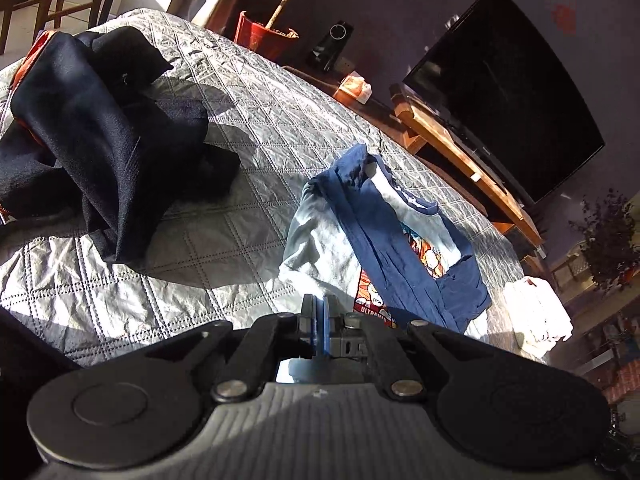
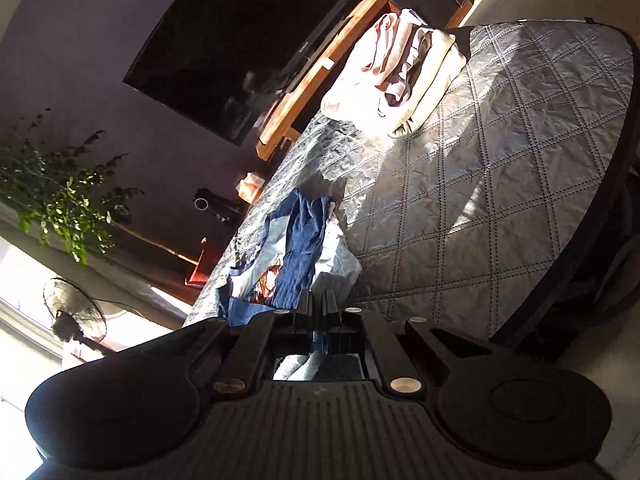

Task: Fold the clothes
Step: 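Lift the hem with both grippers and fold it over toward the collar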

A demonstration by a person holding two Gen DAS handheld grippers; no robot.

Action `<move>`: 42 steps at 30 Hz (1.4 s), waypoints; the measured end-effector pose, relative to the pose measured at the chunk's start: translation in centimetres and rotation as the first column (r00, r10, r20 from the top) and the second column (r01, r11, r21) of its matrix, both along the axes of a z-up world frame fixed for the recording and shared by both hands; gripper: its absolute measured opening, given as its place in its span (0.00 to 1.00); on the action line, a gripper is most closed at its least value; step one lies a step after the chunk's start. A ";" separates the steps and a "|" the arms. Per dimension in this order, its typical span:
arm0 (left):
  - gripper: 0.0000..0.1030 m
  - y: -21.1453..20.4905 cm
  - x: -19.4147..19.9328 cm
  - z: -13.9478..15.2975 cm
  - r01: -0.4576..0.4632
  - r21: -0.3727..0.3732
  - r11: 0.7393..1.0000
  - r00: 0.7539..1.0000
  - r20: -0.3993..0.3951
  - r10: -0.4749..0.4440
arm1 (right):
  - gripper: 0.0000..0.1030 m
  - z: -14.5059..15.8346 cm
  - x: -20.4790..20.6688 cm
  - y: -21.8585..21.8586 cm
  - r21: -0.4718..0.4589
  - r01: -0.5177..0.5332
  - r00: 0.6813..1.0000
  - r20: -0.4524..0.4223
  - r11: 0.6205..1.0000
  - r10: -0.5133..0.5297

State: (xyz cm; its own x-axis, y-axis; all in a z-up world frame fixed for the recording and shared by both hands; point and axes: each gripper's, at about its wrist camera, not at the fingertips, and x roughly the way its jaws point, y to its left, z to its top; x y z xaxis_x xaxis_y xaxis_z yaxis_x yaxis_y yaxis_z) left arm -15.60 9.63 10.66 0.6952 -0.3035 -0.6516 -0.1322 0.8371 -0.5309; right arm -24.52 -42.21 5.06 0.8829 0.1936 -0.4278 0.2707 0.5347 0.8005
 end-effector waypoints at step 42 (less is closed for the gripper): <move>0.26 -8.3 19.5 -5.1 0.250 0.201 0.947 0.958 -0.193 -0.212 | 0.14 -0.6 23.5 17.7 -0.621 -0.601 0.793 -0.387 0.503 0.470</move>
State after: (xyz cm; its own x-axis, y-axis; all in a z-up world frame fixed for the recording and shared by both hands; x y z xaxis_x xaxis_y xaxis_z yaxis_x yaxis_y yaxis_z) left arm 3.85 1.32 5.57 0.4988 -0.2781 -0.8209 0.0082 0.9486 -0.3164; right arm -1.00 -24.51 4.50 0.6257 0.2016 -0.7536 -0.1846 0.9768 0.1081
